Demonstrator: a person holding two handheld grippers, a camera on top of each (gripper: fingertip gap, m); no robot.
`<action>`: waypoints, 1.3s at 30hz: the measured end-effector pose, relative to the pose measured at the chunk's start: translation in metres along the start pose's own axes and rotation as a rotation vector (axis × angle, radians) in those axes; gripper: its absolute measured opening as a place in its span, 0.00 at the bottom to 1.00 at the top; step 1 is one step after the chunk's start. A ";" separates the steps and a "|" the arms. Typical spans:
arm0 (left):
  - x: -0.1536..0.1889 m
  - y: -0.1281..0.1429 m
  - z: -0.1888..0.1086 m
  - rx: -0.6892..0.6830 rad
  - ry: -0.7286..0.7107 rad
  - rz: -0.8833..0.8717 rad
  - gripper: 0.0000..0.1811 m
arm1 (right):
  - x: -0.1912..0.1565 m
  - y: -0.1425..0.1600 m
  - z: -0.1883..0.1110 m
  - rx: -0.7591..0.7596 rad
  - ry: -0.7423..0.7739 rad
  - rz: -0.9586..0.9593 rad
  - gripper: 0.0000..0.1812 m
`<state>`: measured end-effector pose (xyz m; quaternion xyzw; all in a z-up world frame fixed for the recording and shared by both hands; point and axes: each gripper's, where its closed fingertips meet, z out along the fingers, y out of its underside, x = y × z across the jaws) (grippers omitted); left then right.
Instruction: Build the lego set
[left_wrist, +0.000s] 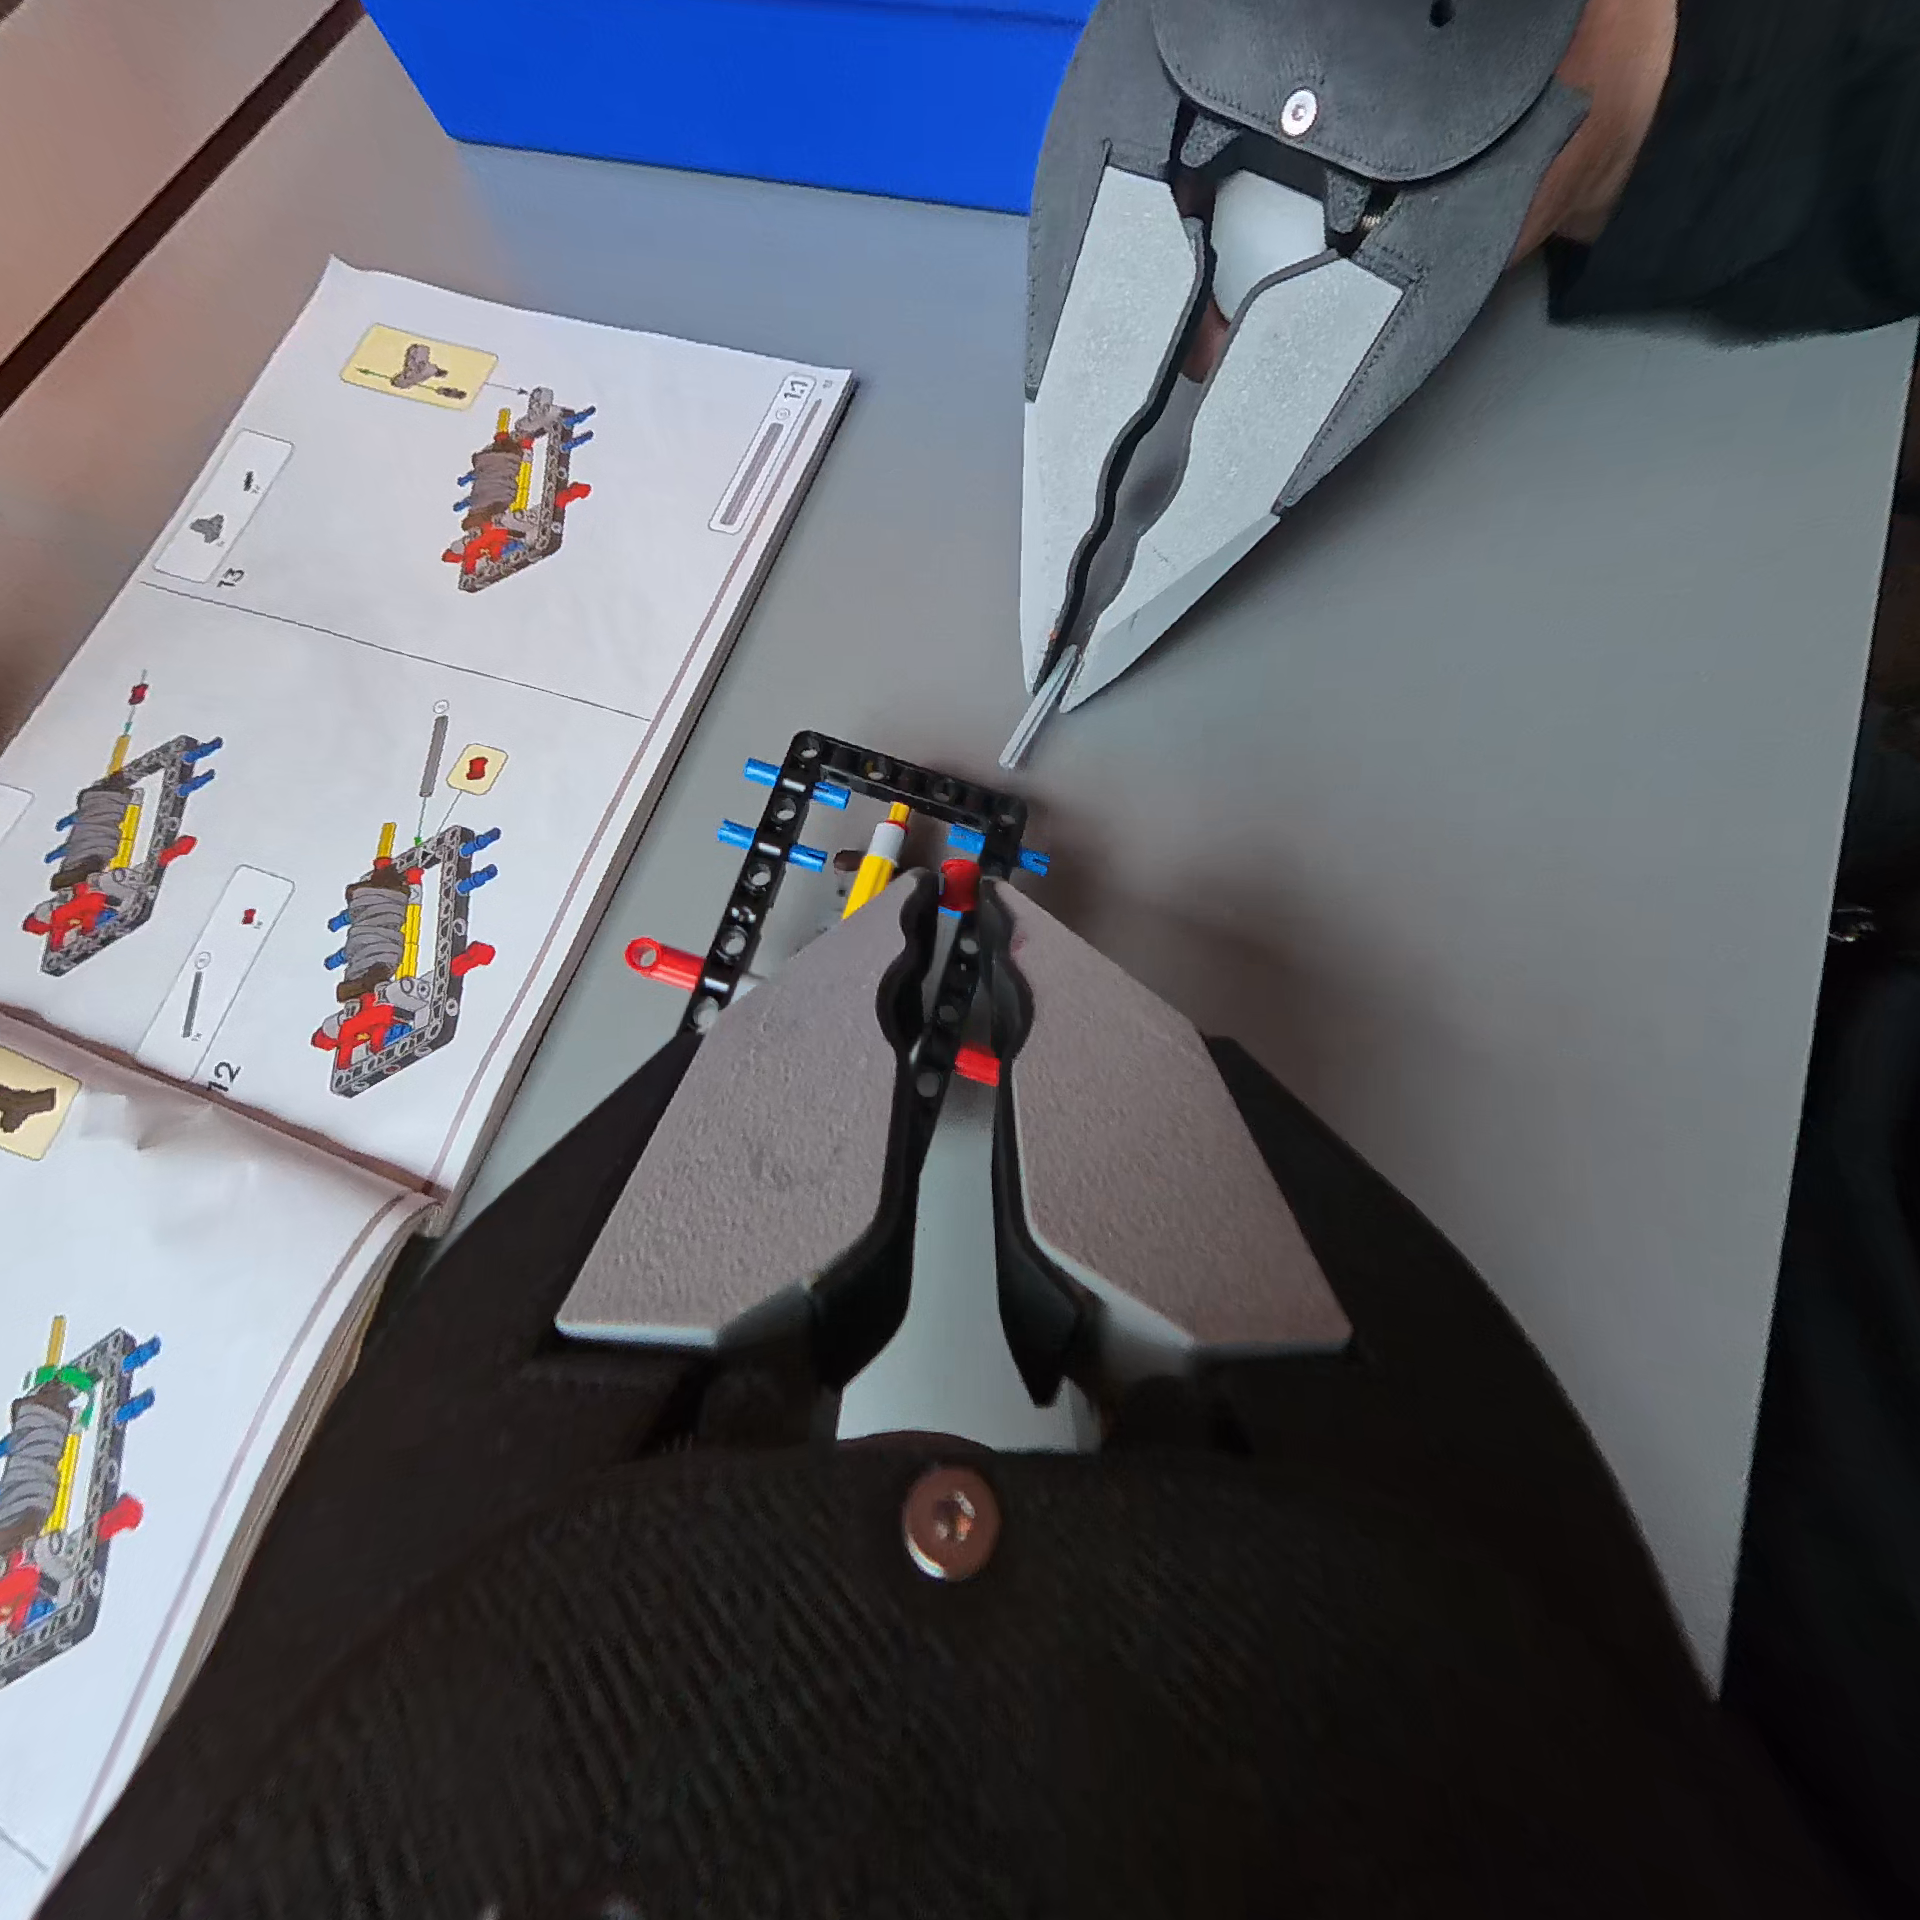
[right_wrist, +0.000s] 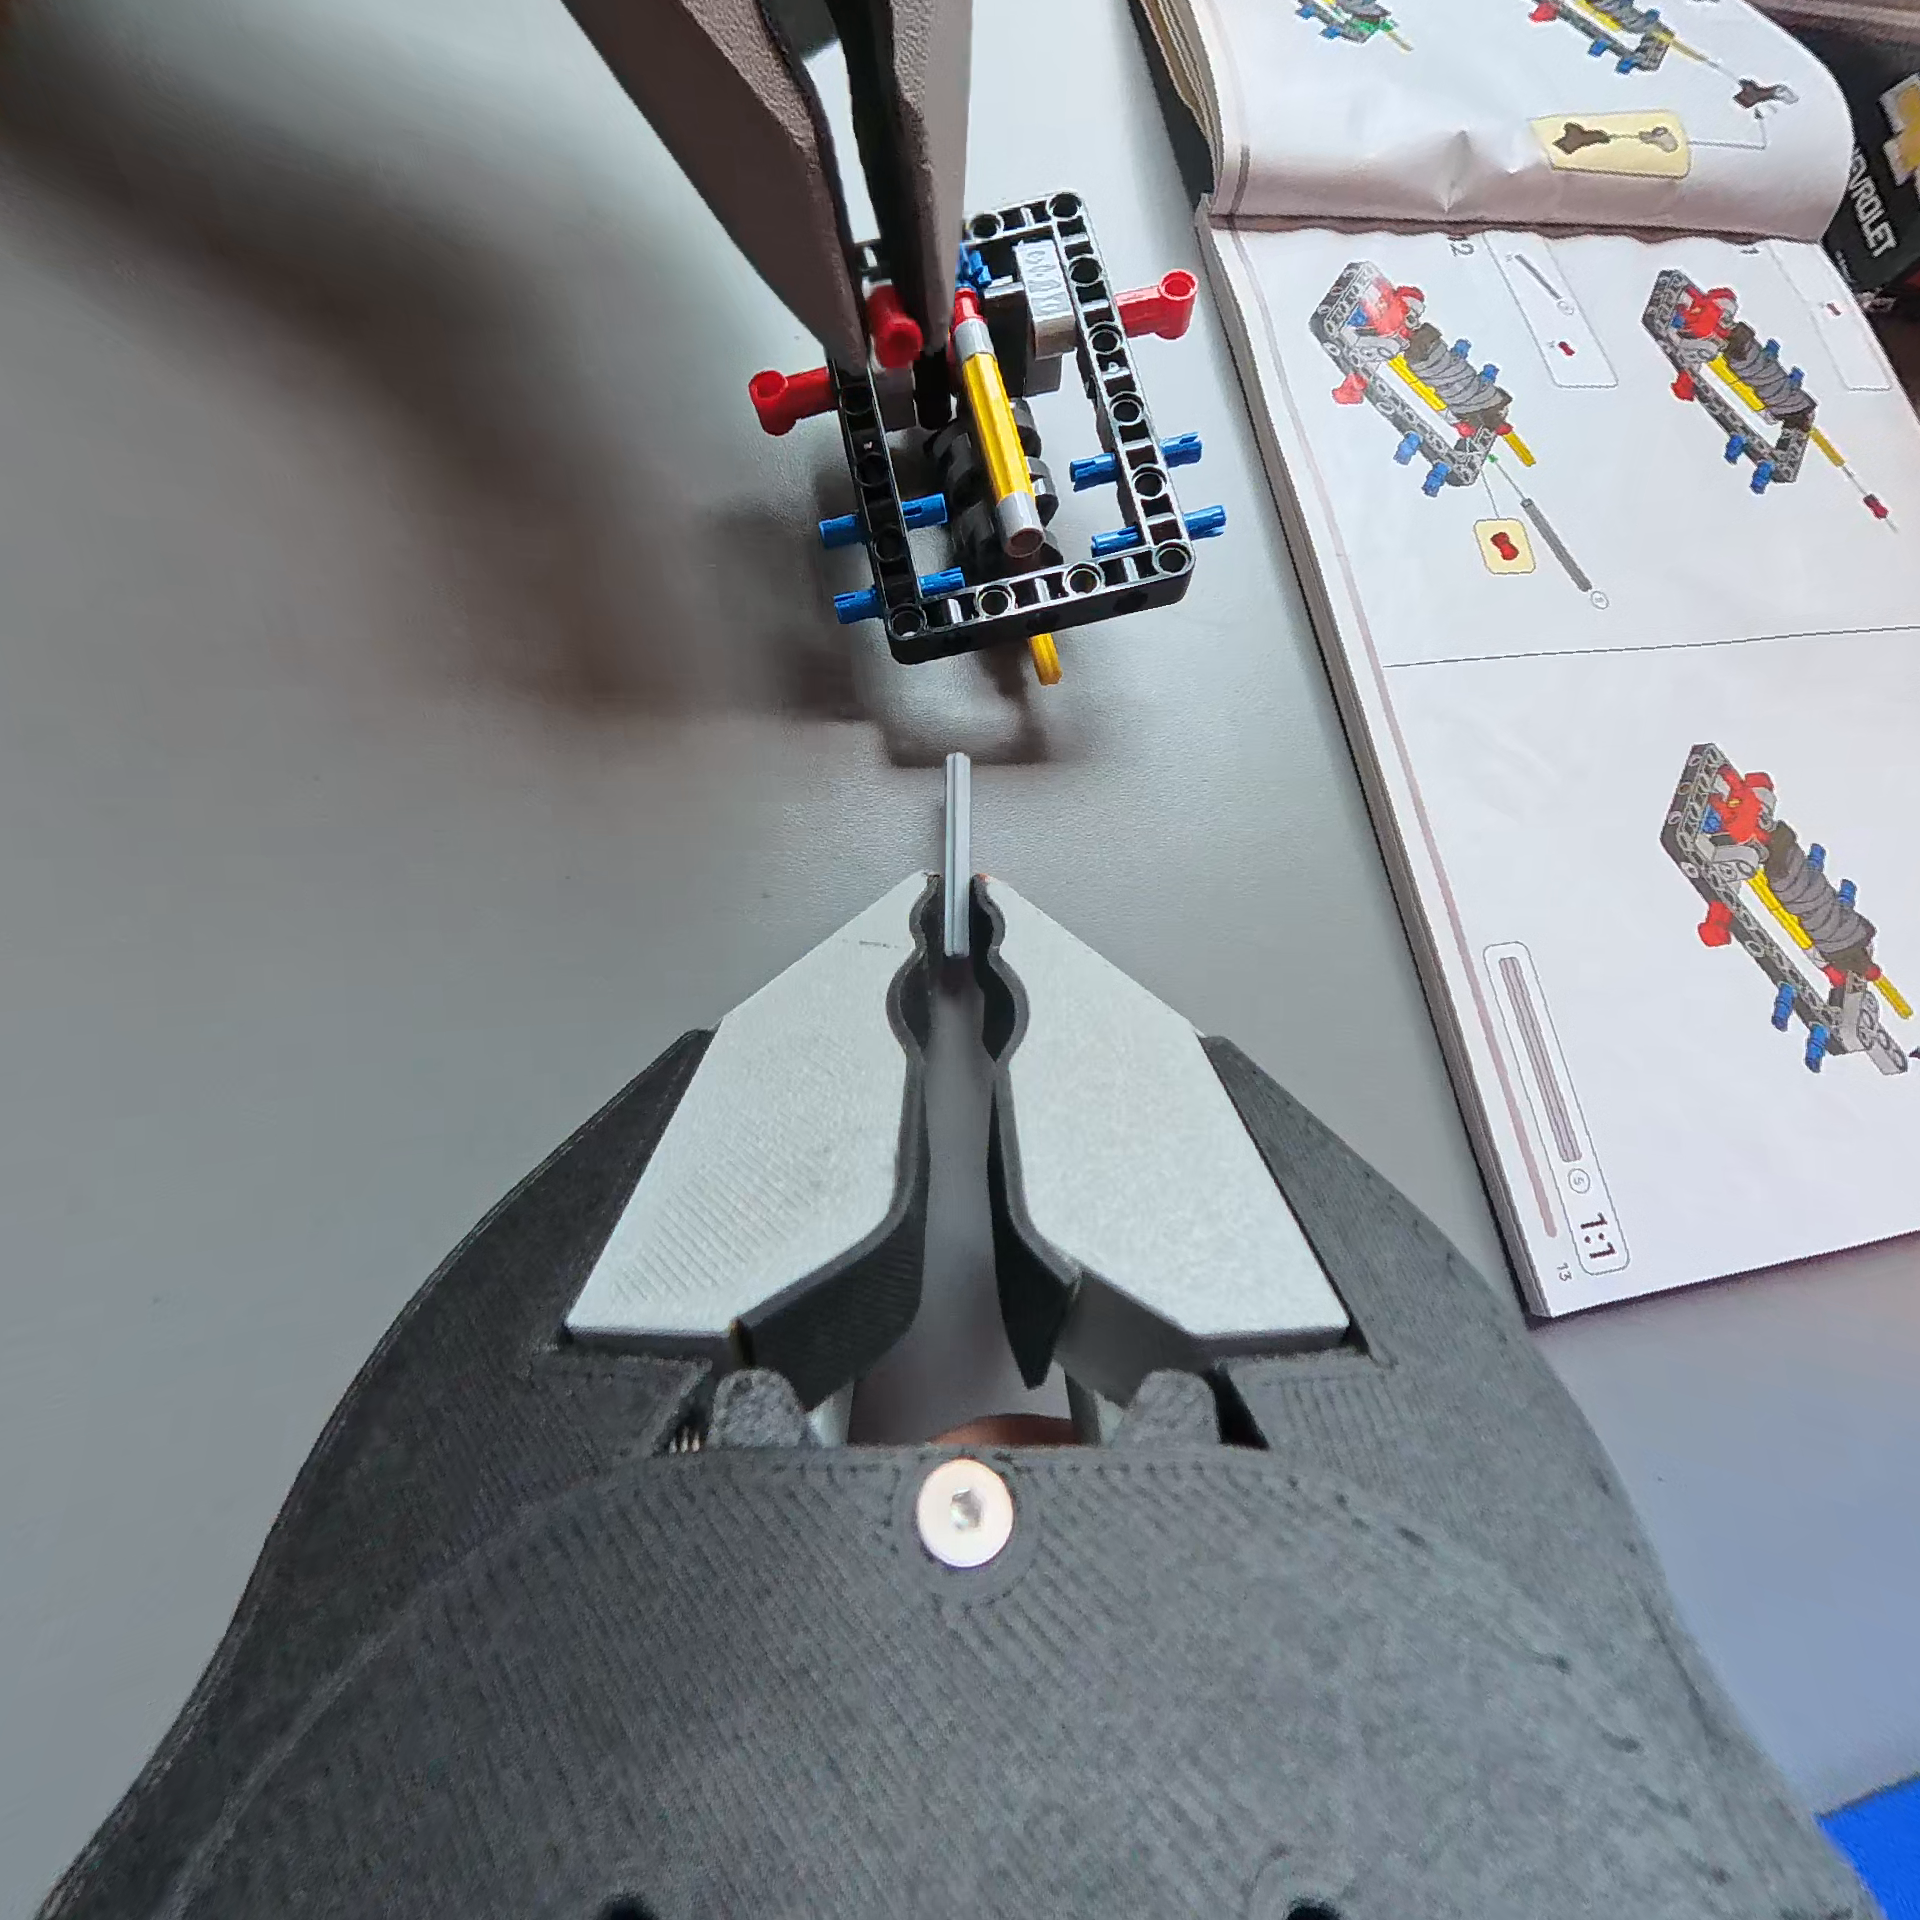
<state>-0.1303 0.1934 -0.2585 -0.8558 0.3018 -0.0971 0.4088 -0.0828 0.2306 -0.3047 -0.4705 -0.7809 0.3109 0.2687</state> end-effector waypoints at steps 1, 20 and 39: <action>-0.001 -0.002 0.002 0.003 0.005 0.007 0.03 | 0.000 -0.001 -0.001 0.008 -0.002 0.000 0.01; -0.009 -0.006 0.028 -0.037 0.067 0.190 0.03 | 0.015 -0.015 -0.006 0.047 -0.016 -0.082 0.01; -0.012 -0.002 0.034 -0.044 0.096 0.227 0.03 | 0.019 -0.021 -0.002 -0.006 -0.064 -0.124 0.01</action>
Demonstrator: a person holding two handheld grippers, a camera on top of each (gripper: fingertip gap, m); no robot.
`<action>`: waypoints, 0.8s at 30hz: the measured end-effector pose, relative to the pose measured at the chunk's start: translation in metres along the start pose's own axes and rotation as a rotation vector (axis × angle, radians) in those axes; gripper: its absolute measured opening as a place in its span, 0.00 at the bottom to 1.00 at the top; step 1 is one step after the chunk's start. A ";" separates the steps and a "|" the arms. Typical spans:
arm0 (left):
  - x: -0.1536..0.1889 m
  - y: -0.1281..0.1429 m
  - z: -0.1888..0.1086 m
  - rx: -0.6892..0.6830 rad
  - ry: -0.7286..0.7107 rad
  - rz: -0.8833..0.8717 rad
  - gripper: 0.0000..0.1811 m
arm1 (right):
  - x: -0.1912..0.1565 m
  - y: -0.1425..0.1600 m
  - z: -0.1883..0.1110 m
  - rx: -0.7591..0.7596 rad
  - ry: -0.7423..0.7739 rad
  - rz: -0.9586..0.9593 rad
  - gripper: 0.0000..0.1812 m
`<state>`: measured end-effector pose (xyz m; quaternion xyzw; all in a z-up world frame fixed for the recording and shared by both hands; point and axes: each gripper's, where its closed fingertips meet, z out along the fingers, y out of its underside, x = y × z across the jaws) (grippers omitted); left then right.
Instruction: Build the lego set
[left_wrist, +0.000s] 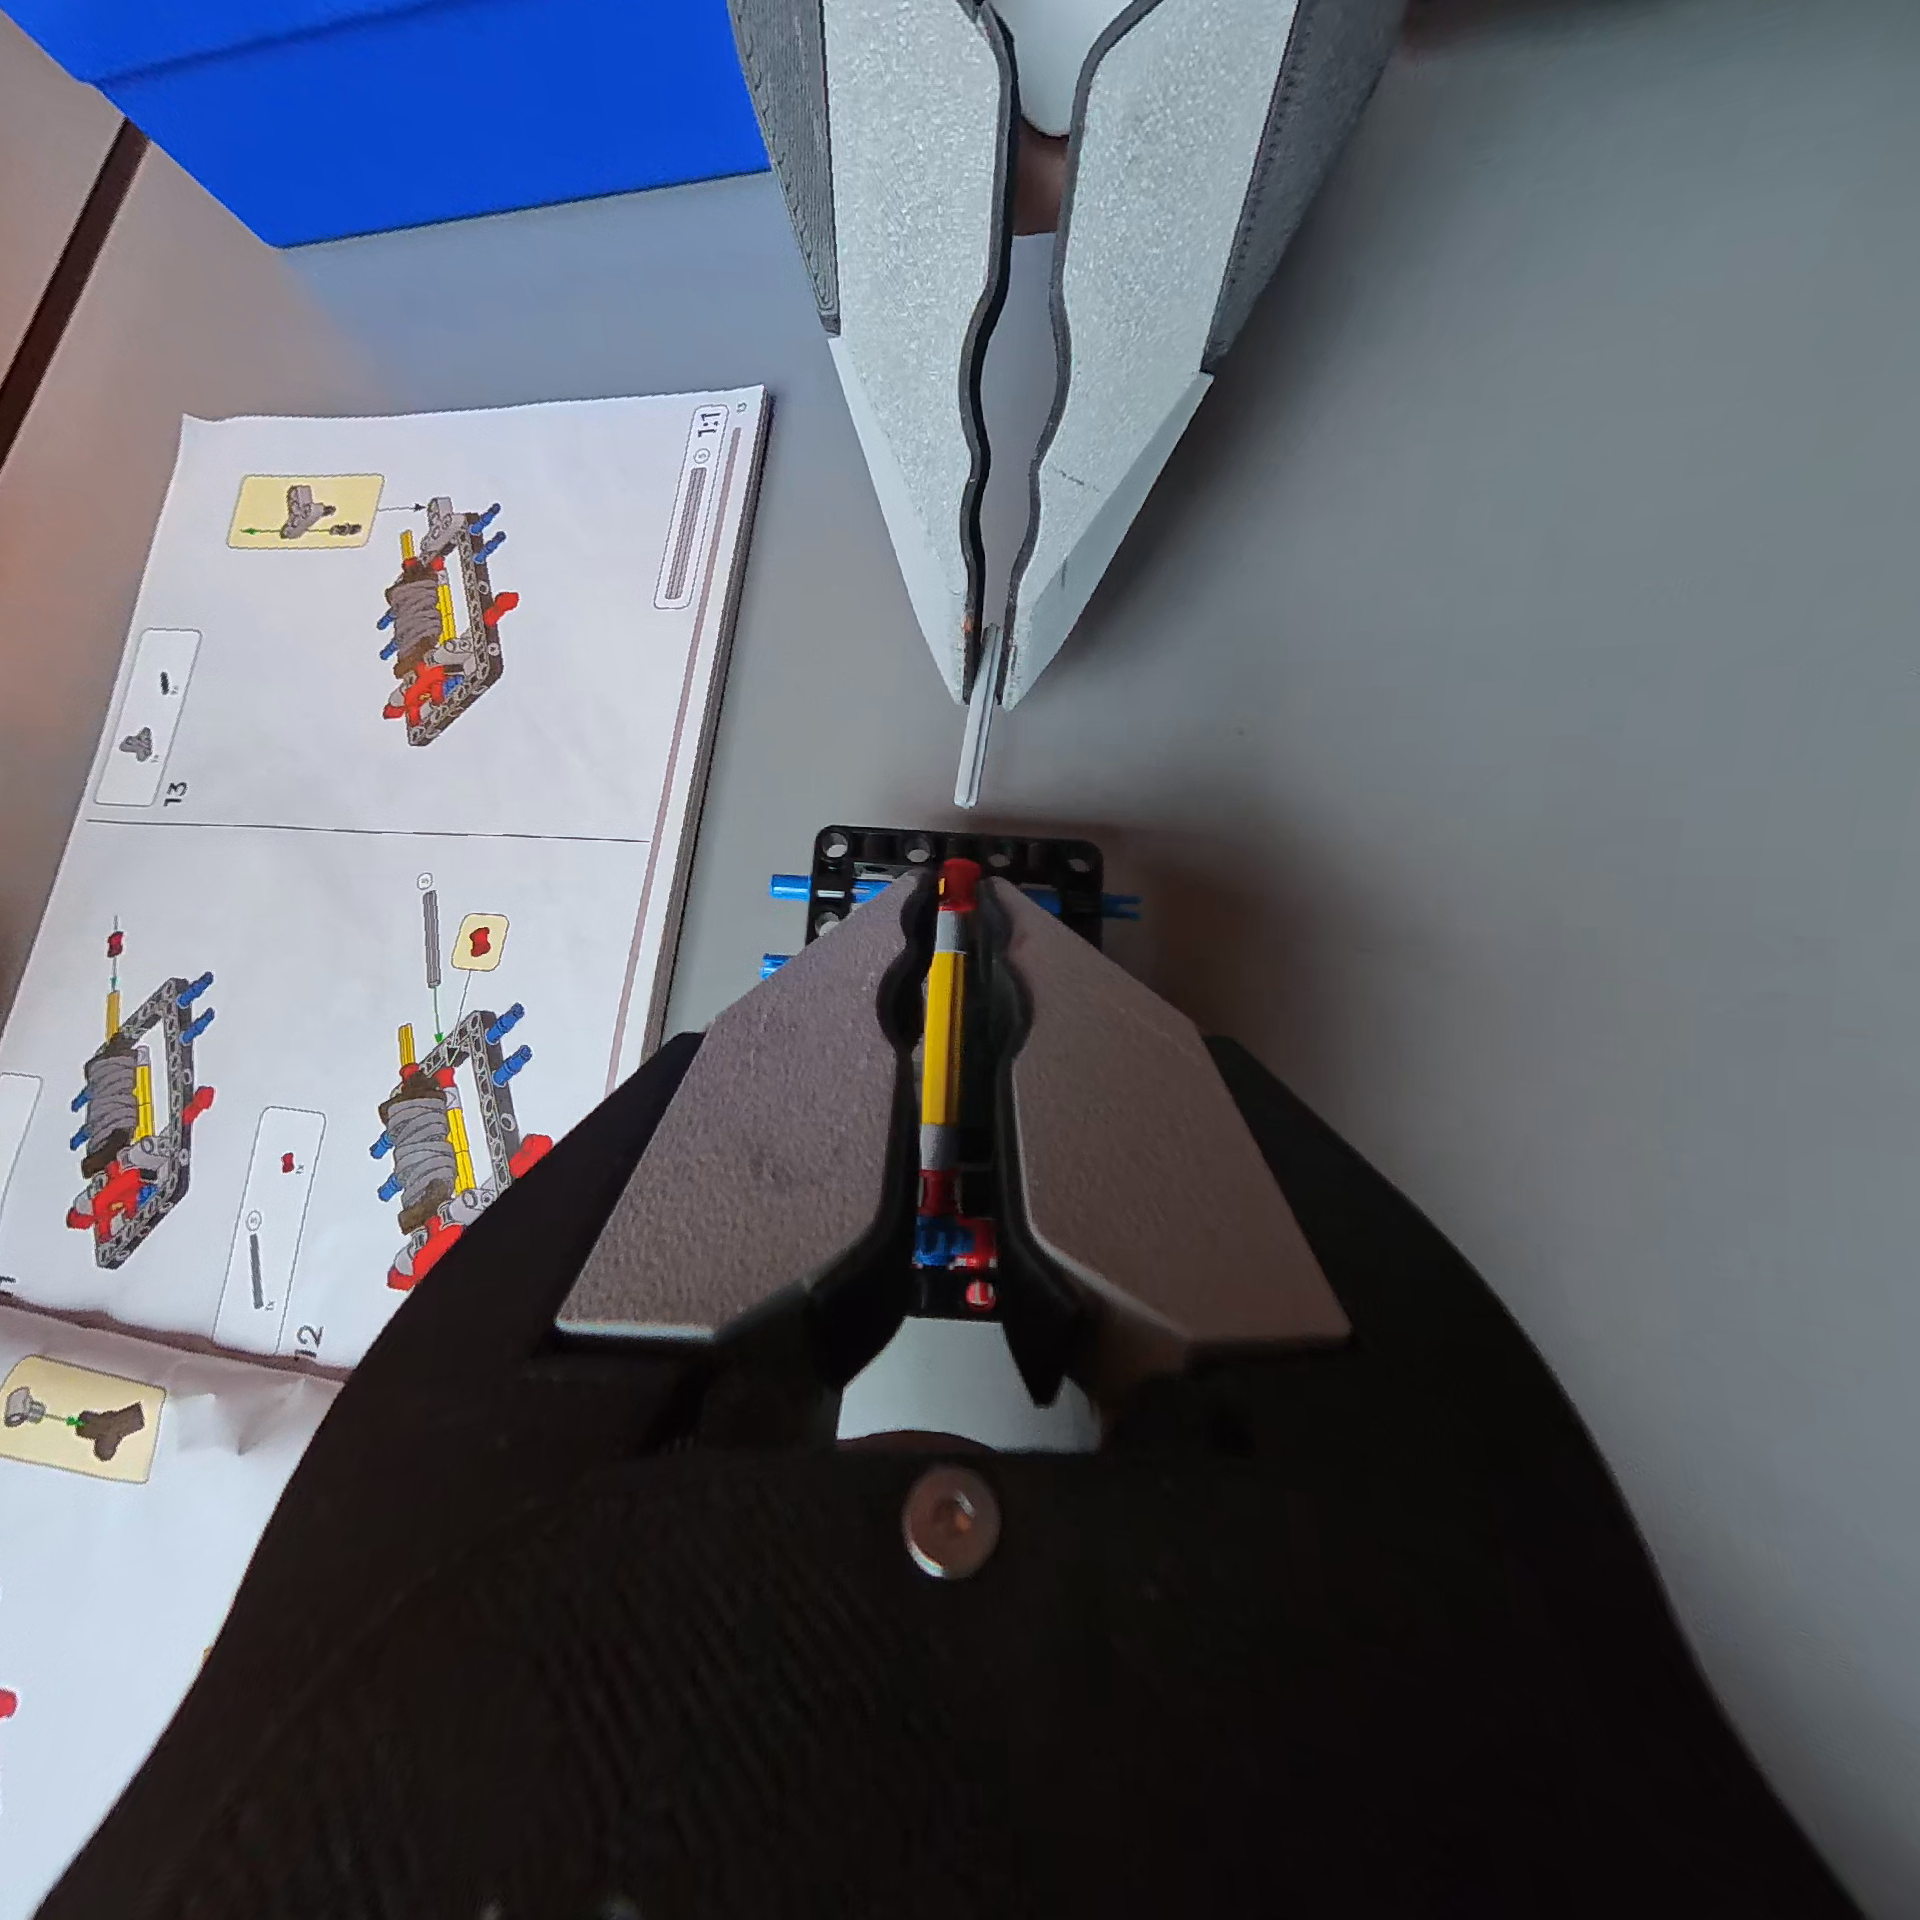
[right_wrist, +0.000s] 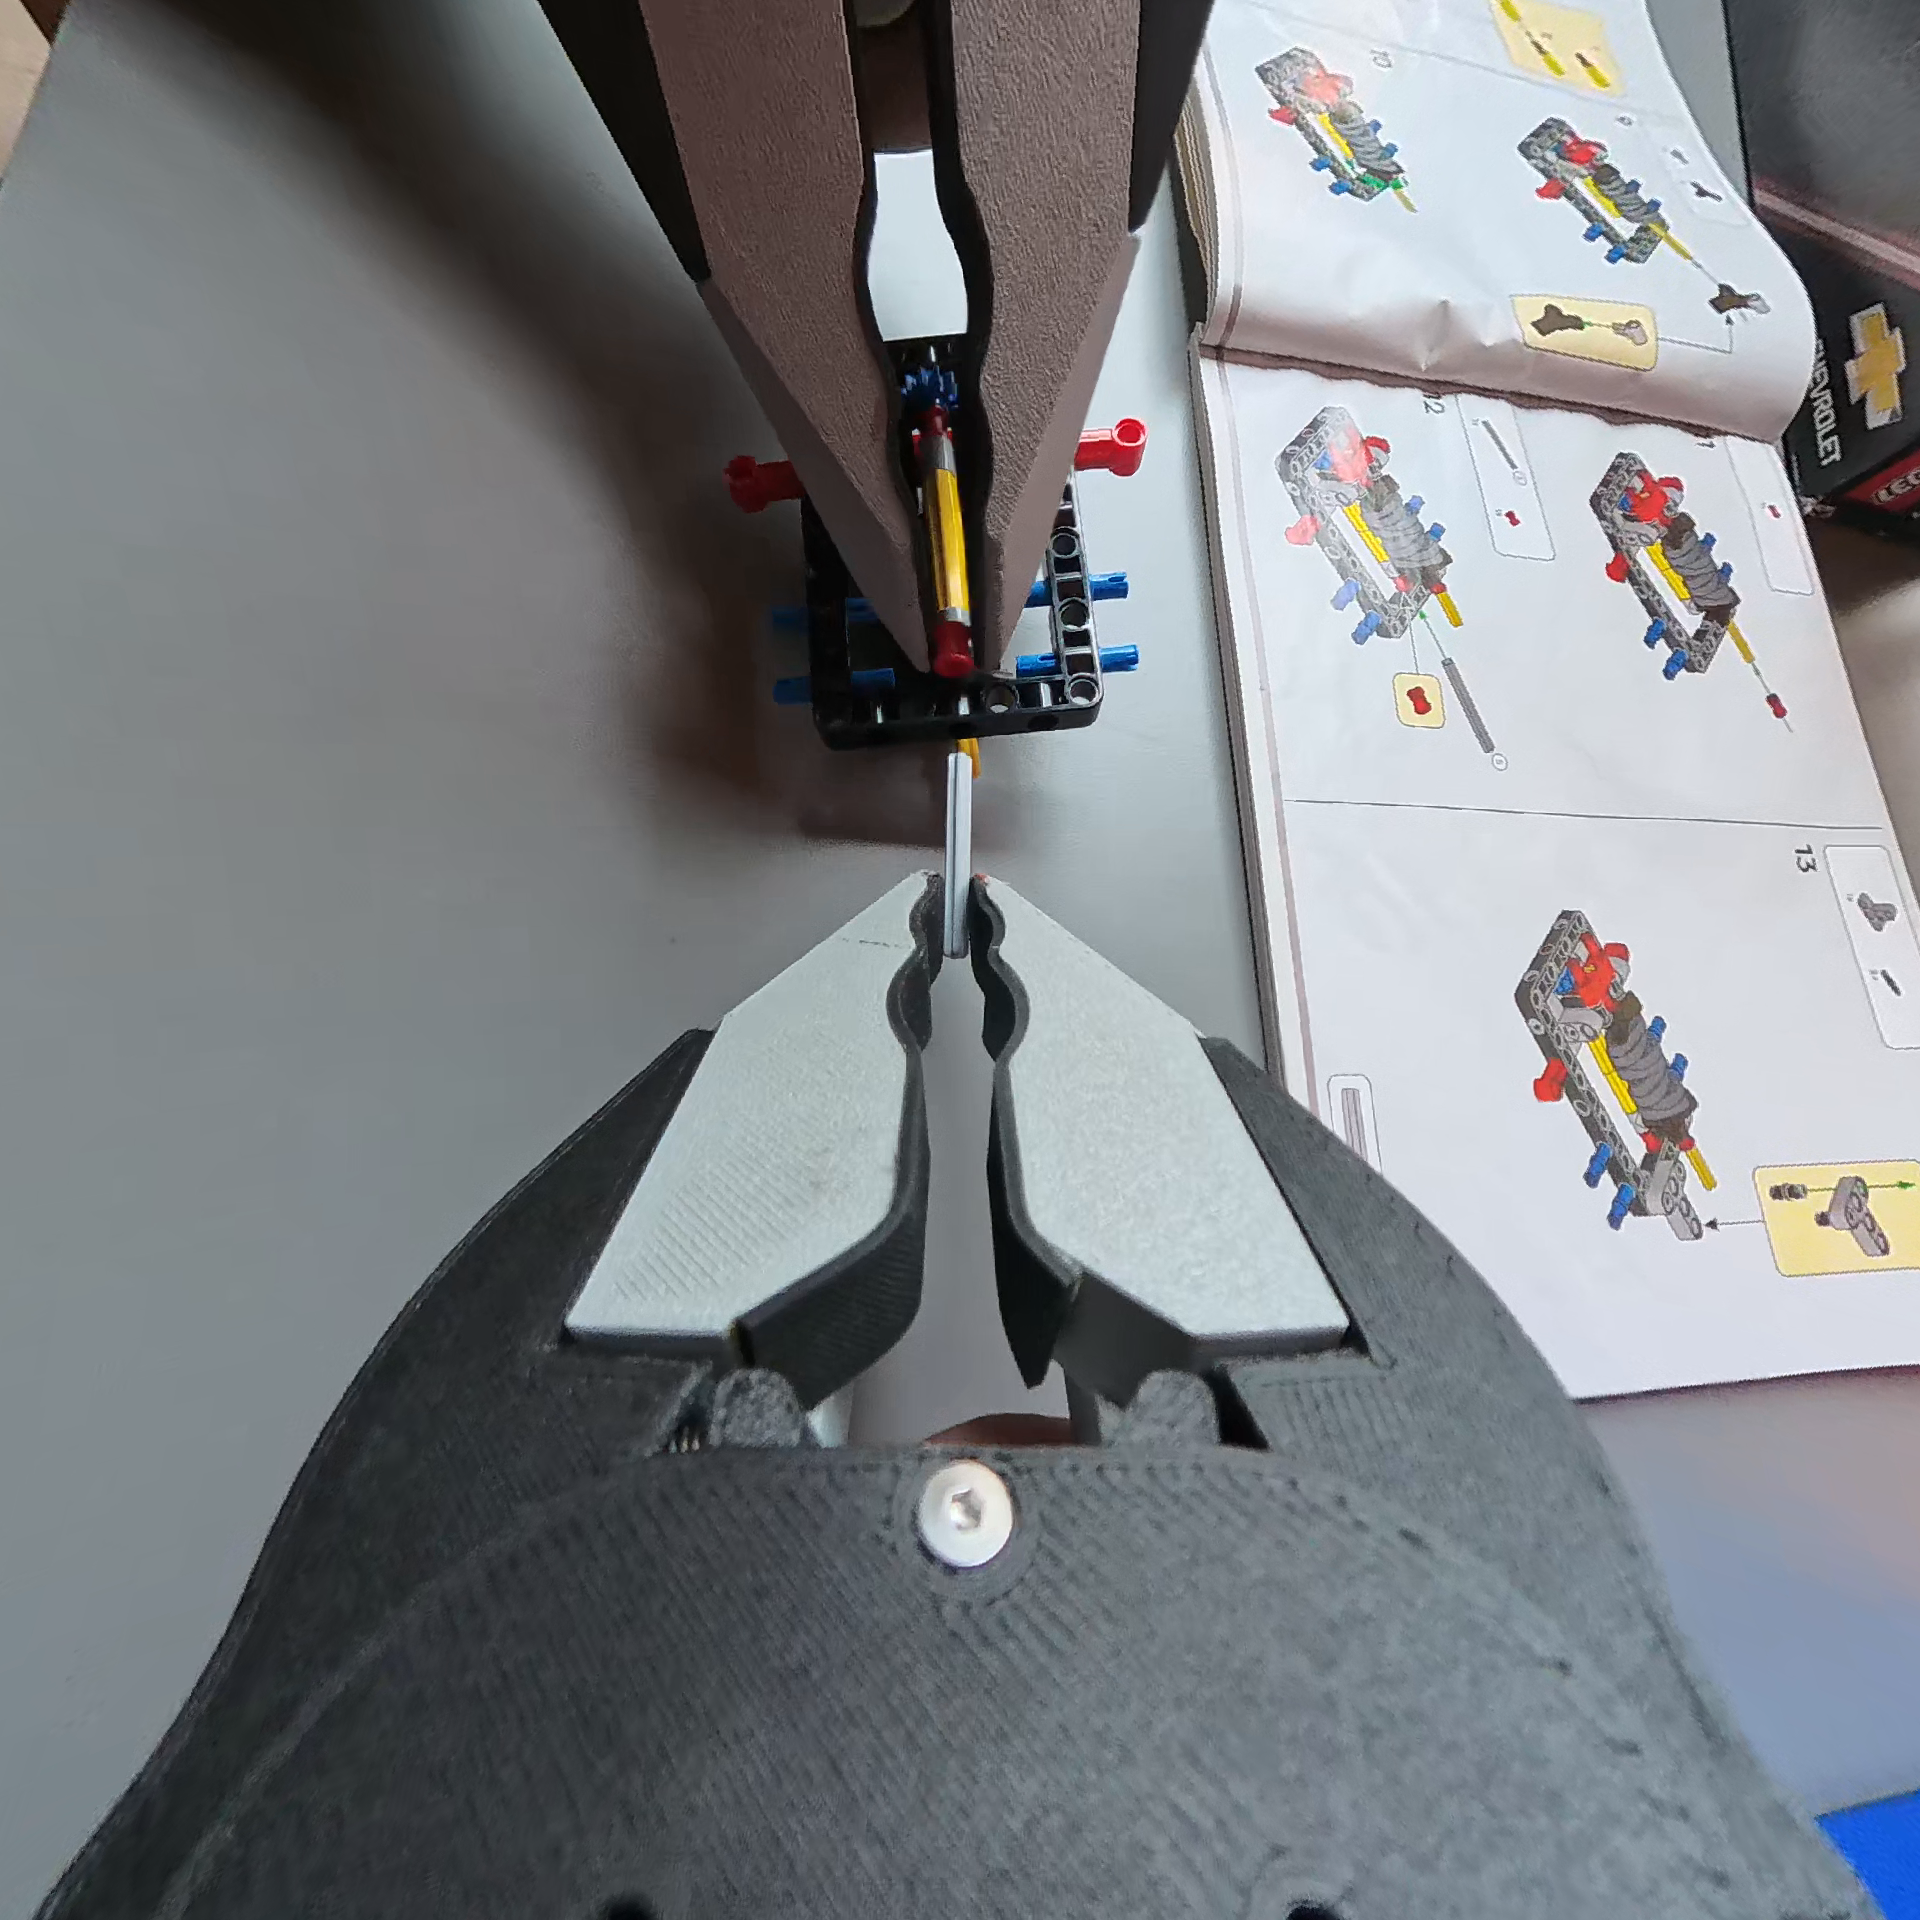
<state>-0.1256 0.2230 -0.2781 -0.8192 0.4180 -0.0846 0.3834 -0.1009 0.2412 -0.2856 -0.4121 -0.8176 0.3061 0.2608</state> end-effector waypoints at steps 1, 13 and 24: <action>-0.001 0.000 0.000 -0.002 -0.001 -0.001 0.03 | 0.000 -0.001 0.000 0.000 -0.002 -0.001 0.01; -0.001 0.002 0.003 0.016 0.021 -0.035 0.03 | 0.000 0.000 0.005 0.001 -0.037 0.012 0.01; -0.001 0.001 0.003 0.037 0.030 -0.048 0.03 | 0.000 -0.002 0.005 0.014 -0.039 0.021 0.01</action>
